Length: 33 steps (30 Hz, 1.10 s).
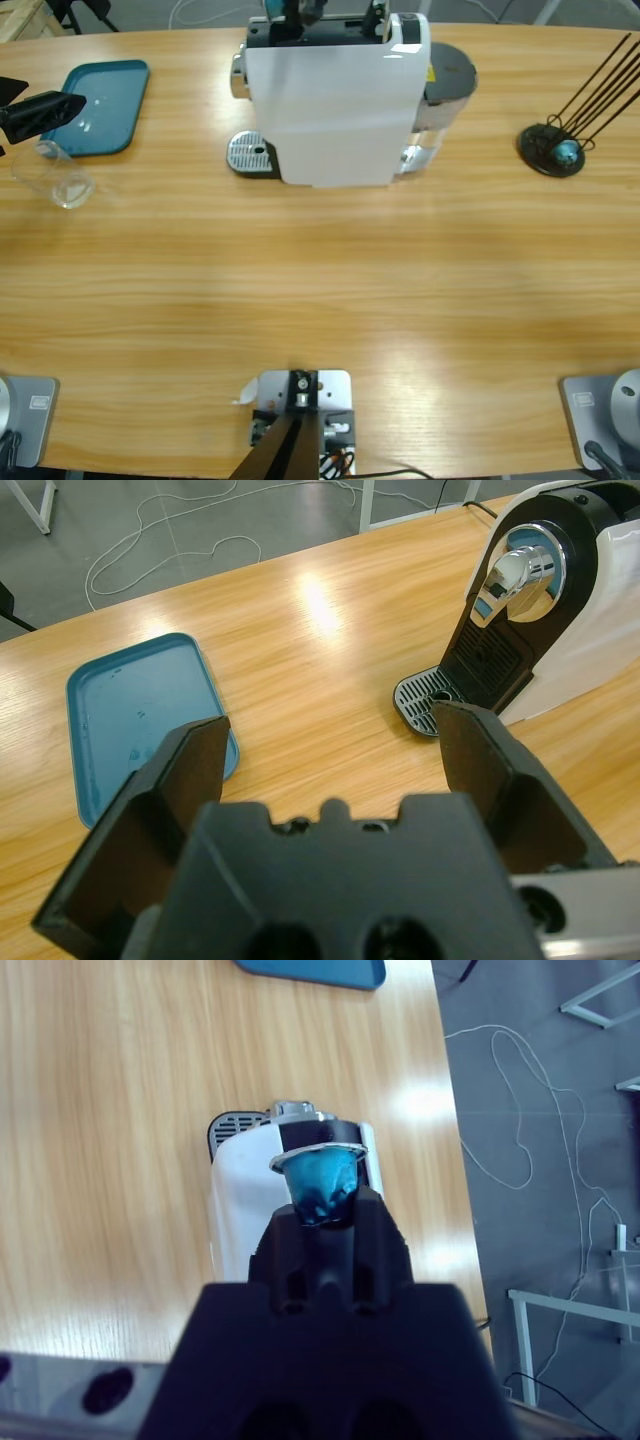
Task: Pour coffee
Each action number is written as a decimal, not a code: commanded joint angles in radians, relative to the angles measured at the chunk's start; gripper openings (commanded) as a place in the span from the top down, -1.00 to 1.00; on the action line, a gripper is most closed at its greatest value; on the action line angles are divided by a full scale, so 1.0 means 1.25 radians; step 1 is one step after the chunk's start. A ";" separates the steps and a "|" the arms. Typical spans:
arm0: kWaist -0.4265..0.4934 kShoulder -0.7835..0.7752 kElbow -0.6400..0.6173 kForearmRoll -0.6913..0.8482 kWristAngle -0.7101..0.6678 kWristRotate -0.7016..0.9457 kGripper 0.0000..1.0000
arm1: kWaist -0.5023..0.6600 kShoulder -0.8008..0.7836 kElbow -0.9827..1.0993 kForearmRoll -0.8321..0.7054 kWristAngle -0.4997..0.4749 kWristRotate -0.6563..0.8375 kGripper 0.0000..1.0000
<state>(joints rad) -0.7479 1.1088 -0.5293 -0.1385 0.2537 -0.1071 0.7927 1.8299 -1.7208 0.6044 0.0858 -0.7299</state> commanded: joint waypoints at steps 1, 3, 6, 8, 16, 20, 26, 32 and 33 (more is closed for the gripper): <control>0.006 0.014 0.027 -0.009 -0.012 0.003 -0.74 | -0.011 0.064 0.028 -0.006 -0.002 -0.008 1.00; 0.006 0.013 0.027 -0.009 -0.012 0.003 -0.74 | -0.011 0.071 0.025 -0.008 -0.001 -0.008 1.00; 0.006 0.014 0.027 -0.009 -0.012 0.003 -0.74 | -0.011 0.082 0.011 -0.008 0.001 -0.008 1.00; 0.006 0.015 0.027 -0.009 -0.012 0.003 -0.74 | -0.011 0.086 0.007 -0.008 0.000 -0.008 1.00; 0.006 0.017 0.027 -0.009 -0.012 0.002 -0.74 | -0.011 0.105 -0.018 -0.006 0.000 -0.008 1.00; 0.006 0.016 0.027 -0.009 -0.012 0.002 -0.74 | -0.011 0.111 -0.024 -0.005 -0.002 -0.008 1.00; 0.006 0.016 0.027 -0.009 -0.012 0.002 -0.74 | -0.011 0.106 -0.015 0.000 -0.010 -0.008 1.00; 0.006 0.021 0.027 -0.011 -0.014 0.002 -0.74 | -0.020 0.077 -0.003 0.004 -0.035 -0.009 1.00; 0.006 0.021 0.027 -0.011 -0.015 0.002 -0.74 | -0.022 0.074 0.000 0.004 -0.038 -0.009 1.00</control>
<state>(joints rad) -0.7479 1.1096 -0.5293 -0.1386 0.2537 -0.1071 0.7922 1.9039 -1.7590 0.6010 0.0781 -0.7311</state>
